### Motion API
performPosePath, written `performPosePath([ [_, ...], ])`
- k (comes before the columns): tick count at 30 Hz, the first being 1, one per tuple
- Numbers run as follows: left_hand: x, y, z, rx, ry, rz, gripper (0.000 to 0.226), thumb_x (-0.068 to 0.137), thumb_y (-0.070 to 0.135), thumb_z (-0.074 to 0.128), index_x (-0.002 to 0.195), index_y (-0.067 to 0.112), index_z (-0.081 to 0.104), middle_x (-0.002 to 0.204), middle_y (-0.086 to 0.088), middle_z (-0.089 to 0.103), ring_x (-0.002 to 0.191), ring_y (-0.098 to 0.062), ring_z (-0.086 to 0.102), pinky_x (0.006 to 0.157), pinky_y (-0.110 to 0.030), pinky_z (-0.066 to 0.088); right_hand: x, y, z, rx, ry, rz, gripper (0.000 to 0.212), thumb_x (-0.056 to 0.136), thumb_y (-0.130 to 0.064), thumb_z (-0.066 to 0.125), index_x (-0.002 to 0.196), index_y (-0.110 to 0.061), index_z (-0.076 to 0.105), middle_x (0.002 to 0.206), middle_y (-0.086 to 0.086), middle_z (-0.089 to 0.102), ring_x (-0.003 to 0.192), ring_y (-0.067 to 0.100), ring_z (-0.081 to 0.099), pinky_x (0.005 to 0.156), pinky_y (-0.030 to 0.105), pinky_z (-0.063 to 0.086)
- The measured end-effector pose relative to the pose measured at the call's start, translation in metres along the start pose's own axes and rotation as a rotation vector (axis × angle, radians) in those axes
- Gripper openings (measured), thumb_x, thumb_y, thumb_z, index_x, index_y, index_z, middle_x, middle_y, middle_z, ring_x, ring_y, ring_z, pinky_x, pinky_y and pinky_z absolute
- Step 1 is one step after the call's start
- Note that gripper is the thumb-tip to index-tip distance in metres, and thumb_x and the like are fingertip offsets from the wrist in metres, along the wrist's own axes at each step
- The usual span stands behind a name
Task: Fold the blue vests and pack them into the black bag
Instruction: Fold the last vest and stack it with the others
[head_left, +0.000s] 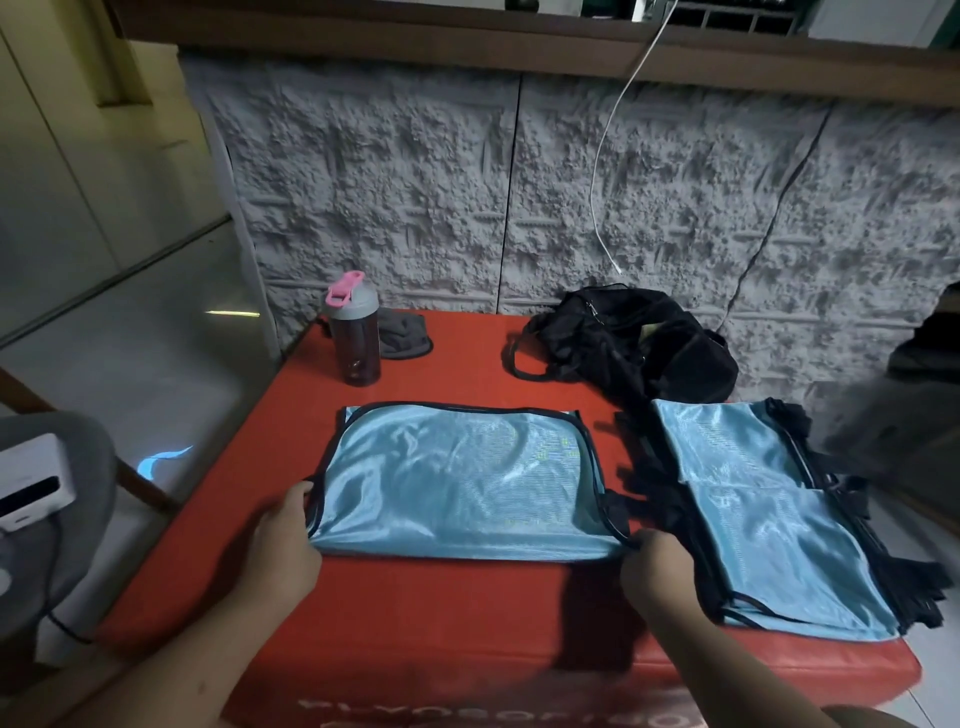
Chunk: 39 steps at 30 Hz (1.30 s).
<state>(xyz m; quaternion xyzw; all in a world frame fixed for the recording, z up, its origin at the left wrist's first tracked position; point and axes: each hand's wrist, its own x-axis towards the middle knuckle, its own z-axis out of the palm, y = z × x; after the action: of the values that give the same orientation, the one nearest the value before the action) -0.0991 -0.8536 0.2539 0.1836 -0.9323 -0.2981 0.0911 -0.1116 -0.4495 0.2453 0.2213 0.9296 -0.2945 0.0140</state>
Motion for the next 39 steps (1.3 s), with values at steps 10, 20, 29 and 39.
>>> performPosePath([
  [10,0.000,-0.014,-0.007,0.021,-0.097,0.080,0.066,0.075,0.000,0.068,0.135,0.027,0.057,0.103,-0.008,0.064,0.108,-0.029,0.053,0.096,-0.040,0.046,-0.009,-0.010,-0.008,0.018,-0.106,-0.022,0.011,0.077,-0.012,0.062,0.071,-0.019,0.068,0.068,0.003,0.069,0.075,0.029,0.069,0.061,0.026,0.043],
  [20,0.001,-0.012,-0.009,0.082,0.037,0.172,0.080,0.070,-0.017,0.052,0.138,0.027,0.058,0.096,-0.010,0.059,0.093,-0.036,0.062,0.084,-0.042,0.053,-0.007,-0.003,-0.001,-0.001,-0.025,-0.074,0.048,0.093,-0.048,0.066,0.055,-0.021,0.051,0.058,-0.001,0.055,0.066,0.027,0.061,0.059,0.030,0.035],
  [29,0.010,-0.029,-0.014,0.260,-0.040,0.077,0.062,0.075,-0.006,0.055,0.129,0.022,0.065,0.103,-0.012,0.071,0.101,-0.036,0.066,0.086,-0.039,0.054,-0.005,-0.005,-0.010,-0.051,-0.083,0.006,0.022,0.080,-0.010,0.056,0.095,-0.015,0.071,0.089,0.009,0.071,0.087,0.033,0.066,0.070,0.029,0.044],
  [39,0.004,-0.029,-0.021,0.451,-0.194,-0.038,0.013,0.072,0.041,0.063,0.082,0.034,0.068,0.097,0.007,0.061,0.109,-0.026,0.054,0.090,-0.036,0.050,-0.009,-0.011,-0.015,-0.019,-0.021,-0.008,0.033,0.072,0.002,0.064,0.088,-0.020,0.082,0.072,0.005,0.072,0.073,0.028,0.063,0.065,0.029,0.046],
])
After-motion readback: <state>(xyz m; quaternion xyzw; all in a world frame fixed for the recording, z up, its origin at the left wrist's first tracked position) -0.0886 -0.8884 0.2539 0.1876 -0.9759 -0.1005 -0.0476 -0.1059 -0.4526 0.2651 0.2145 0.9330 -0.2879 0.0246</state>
